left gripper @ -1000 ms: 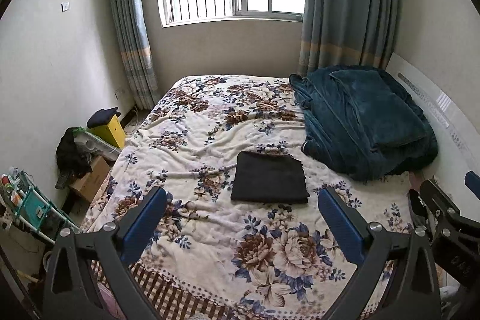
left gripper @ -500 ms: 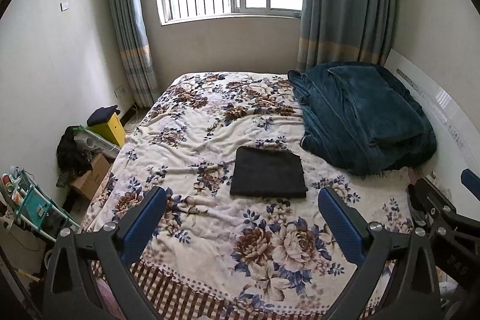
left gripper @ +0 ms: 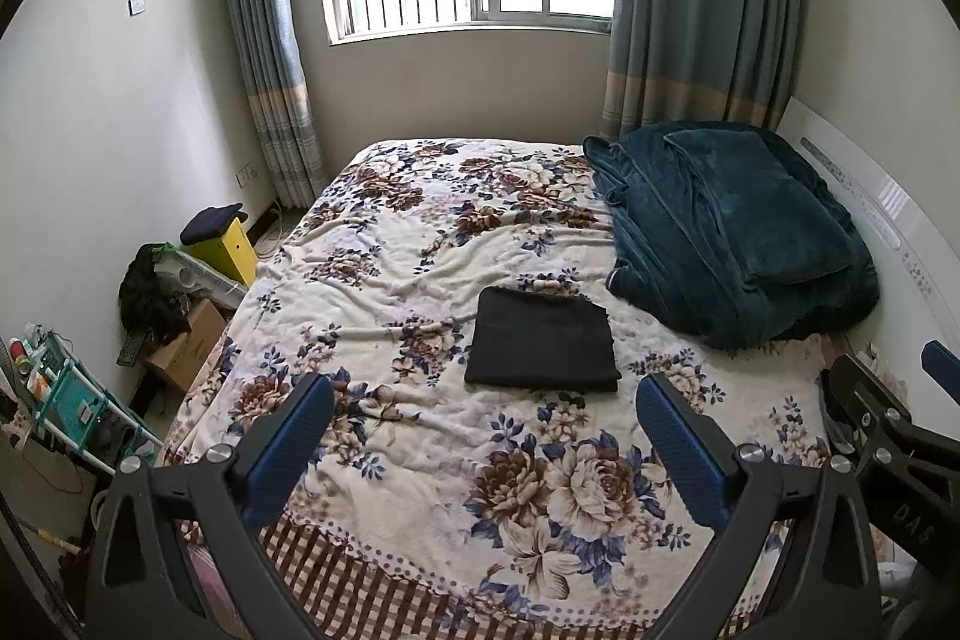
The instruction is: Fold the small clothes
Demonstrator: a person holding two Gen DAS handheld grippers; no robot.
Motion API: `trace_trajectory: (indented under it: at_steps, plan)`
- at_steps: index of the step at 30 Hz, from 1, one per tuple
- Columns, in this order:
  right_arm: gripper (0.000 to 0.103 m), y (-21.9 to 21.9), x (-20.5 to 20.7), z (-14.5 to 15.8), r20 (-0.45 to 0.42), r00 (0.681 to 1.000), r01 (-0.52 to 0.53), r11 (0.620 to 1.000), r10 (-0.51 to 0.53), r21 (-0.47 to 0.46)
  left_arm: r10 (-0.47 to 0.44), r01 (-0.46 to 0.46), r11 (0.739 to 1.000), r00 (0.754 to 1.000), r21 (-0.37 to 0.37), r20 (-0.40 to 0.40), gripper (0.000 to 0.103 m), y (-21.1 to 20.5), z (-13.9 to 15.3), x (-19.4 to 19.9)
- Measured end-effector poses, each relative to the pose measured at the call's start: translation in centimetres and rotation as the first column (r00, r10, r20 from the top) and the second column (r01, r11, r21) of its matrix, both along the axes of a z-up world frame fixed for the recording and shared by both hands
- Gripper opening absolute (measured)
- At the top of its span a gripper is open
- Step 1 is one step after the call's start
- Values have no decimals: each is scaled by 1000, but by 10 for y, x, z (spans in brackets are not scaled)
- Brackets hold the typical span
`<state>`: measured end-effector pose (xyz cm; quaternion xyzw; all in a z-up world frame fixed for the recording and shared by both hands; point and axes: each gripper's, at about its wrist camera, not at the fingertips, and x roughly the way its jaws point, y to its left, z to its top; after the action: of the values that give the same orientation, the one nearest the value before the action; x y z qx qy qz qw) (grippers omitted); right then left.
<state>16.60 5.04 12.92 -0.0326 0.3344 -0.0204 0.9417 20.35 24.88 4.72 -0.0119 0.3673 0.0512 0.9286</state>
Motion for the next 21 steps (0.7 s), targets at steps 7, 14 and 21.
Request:
trace_trajectory:
  at_steps: [7,14,21]
  plan:
    - [103,3,0,-2,3,1000,-1,1000,1,2,-2,2,1000,1000,0,0,103,1,0,1]
    - [103,6,2,-3,4,1000,-9,1000,9,9,3,-3,1000,1000,-2,0,103,3,1,0]
    - [103,6,4,-5,2,1000,-9,1000,9,8,7,-7,1000,1000,6,3,103,4,2,0]
